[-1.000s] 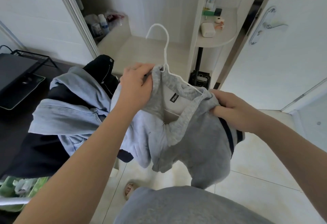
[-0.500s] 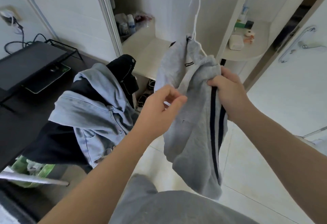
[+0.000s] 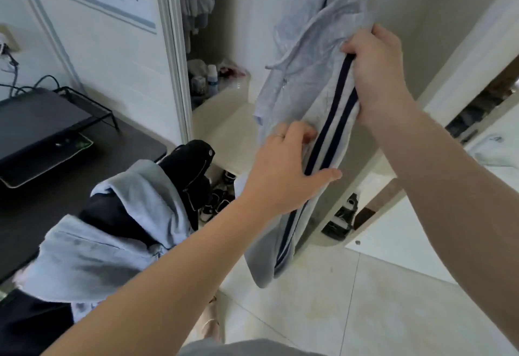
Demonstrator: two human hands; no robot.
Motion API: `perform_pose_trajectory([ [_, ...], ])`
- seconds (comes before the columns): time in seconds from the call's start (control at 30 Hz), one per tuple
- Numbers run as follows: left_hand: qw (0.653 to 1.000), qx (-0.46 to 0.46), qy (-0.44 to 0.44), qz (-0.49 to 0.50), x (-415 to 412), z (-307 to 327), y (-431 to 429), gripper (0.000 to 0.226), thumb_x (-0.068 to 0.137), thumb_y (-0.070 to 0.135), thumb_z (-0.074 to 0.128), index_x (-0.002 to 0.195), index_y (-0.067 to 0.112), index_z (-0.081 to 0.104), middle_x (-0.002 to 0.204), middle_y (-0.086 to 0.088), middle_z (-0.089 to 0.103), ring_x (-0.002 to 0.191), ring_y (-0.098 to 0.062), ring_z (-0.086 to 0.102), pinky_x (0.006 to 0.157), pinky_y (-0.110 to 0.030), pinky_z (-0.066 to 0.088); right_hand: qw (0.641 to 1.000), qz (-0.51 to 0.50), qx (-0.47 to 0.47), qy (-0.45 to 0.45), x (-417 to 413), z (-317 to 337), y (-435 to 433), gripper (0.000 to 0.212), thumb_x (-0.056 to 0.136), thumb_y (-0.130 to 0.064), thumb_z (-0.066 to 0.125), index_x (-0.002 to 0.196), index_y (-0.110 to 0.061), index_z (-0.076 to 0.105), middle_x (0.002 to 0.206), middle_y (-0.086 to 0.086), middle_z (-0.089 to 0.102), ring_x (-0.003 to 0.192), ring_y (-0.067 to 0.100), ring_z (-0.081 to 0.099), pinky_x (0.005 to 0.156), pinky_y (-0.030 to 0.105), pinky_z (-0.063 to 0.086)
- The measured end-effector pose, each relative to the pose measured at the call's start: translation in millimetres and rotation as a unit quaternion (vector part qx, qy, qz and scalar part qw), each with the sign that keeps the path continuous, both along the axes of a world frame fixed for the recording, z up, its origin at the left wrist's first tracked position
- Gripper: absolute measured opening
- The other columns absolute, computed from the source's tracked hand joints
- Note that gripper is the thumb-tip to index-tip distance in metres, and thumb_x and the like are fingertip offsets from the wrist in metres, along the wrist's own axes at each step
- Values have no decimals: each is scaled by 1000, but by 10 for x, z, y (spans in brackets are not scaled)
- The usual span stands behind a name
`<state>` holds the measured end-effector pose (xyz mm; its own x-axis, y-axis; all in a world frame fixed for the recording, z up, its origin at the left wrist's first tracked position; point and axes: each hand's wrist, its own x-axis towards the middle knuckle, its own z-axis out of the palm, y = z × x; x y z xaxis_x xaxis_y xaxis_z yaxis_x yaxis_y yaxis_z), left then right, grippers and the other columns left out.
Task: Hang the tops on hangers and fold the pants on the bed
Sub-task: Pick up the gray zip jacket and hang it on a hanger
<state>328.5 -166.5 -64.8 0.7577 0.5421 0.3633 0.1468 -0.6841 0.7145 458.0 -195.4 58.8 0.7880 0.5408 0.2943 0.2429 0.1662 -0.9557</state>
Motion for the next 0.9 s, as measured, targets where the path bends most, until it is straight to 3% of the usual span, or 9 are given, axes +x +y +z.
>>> perform_pose_trajectory([
  [0.13,992,103,24,68,462,261,538,79,72,66,73,130,27,37,131,6,45,118,-22,49,101,-42,41,999,-14,40,-16,239,457,661,36,84,4,44,60,-21,34,46,-13,36,45,8,35,46,19,28],
  [0.27,985,151,-13,79,822,605,1217,54,86,34,62,132,24,38,130,1,48,117,-27,53,94,-41,42,996,-44,48,-63,470,886,1248,35,86,0,46,60,-20,36,52,-9,39,53,13,39,55,26,32],
  [0.37,984,172,-31,36,997,982,1750,51,86,18,56,134,23,40,127,0,52,112,-29,55,90,-41,44,992,-52,62,-99,664,1228,1616,30,86,-1,46,63,-19,37,63,-1,40,67,17,41,62,32,33],
  [0.5,977,208,-50,24,1230,1578,2320,45,88,14,54,132,21,44,121,1,53,102,-27,57,79,-38,43,987,-59,85,-125,903,1778,2042,29,84,-3,45,62,-19,35,59,-5,41,64,16,43,61,30,35],
  [0.73,958,277,-66,35,1672,2581,3096,43,91,15,52,133,19,43,118,-2,56,100,-30,58,83,-42,47,977,-88,111,-161,1439,2733,2638,26,84,-5,46,64,-18,37,51,-8,39,48,14,40,51,26,33],
  [0.8,944,316,-75,50,1784,2785,3245,37,92,17,51,128,19,44,110,0,56,93,-29,58,79,-40,46,973,-90,114,-179,1606,2974,2783,26,84,-5,47,63,-18,39,50,-7,40,46,13,41,49,26,32],
  [0.9,922,368,-97,73,1938,3087,3467,18,91,16,48,102,23,36,93,5,49,77,-22,47,68,-36,34,969,-80,120,-200,1862,3317,2987,27,85,-2,48,62,-16,42,55,-2,43,49,16,44,51,27,33],
])
